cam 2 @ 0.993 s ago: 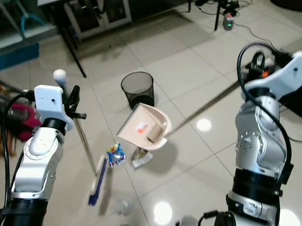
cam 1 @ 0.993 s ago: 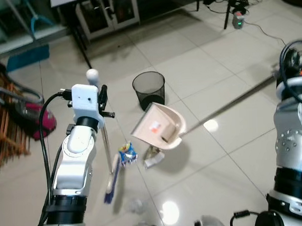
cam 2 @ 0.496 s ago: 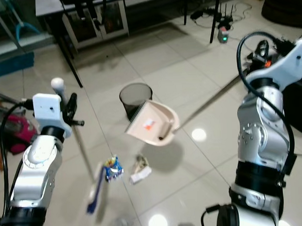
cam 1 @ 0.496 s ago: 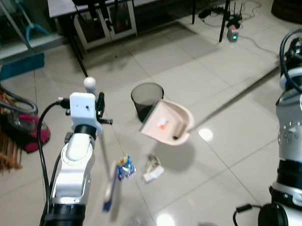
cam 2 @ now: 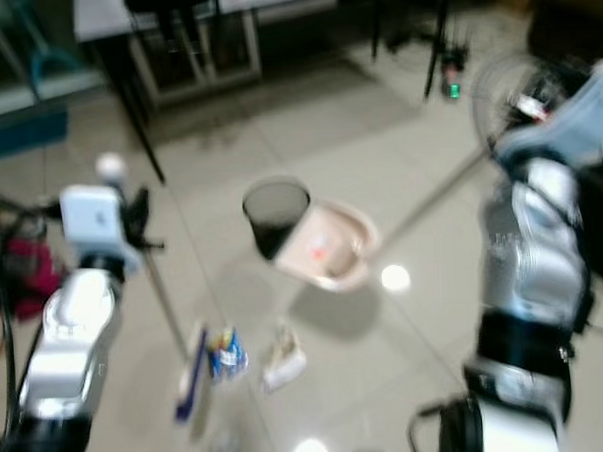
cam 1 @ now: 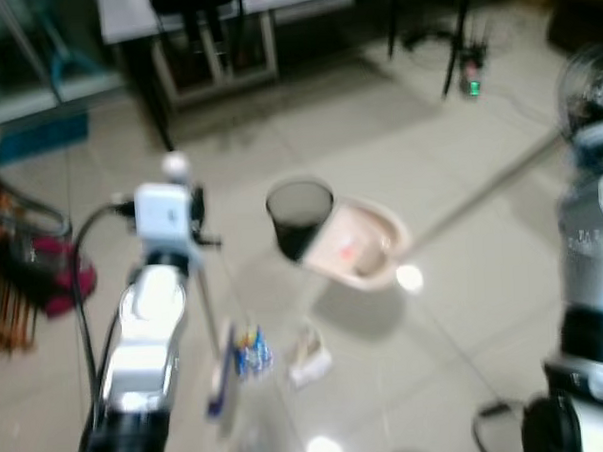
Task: Sweep floor
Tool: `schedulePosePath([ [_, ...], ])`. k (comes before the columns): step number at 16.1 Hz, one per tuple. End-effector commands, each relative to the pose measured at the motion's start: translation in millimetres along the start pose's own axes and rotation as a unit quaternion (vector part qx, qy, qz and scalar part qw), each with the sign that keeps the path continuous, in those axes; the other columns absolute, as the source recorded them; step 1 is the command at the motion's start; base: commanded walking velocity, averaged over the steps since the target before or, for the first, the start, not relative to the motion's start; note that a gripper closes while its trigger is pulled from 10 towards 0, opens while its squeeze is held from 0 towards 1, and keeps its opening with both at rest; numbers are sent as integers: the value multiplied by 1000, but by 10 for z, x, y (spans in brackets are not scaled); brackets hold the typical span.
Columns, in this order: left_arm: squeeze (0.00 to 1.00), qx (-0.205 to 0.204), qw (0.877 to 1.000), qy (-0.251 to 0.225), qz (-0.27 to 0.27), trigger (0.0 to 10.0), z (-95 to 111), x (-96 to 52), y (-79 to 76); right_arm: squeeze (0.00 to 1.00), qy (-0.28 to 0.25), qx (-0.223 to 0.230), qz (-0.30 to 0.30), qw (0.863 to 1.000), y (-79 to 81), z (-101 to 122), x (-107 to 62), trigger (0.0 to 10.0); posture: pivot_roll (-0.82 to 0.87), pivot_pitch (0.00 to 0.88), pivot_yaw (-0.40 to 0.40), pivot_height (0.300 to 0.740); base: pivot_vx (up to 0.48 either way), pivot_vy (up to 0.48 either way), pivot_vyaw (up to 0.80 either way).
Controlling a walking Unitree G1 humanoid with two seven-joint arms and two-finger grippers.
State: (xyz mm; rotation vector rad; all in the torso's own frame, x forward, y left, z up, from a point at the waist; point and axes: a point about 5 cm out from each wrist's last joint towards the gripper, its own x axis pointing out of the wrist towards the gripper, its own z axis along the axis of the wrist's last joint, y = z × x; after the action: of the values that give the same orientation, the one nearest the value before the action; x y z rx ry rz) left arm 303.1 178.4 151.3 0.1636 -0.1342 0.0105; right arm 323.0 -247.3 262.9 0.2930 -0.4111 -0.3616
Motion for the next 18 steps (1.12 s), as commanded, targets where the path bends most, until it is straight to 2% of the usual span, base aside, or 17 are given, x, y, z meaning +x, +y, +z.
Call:
schedulePosePath([
  [1,0,7,1000,-26,-1,10000,108,29,-23,0,-33,5,-3,999,-10,125,36,10000,-135,37,54,740,398,0,0],
  [6,0,8,1000,-24,12,10000,87,7,10,0,-37,-1,-2,999,19,129,79,10000,-133,43,36,740,394,0,0],
  [18,0,8,1000,-21,6,10000,77,1,-20,0,-45,-11,-32,998,-82,105,104,10000,-134,63,45,740,393,0,-39],
])
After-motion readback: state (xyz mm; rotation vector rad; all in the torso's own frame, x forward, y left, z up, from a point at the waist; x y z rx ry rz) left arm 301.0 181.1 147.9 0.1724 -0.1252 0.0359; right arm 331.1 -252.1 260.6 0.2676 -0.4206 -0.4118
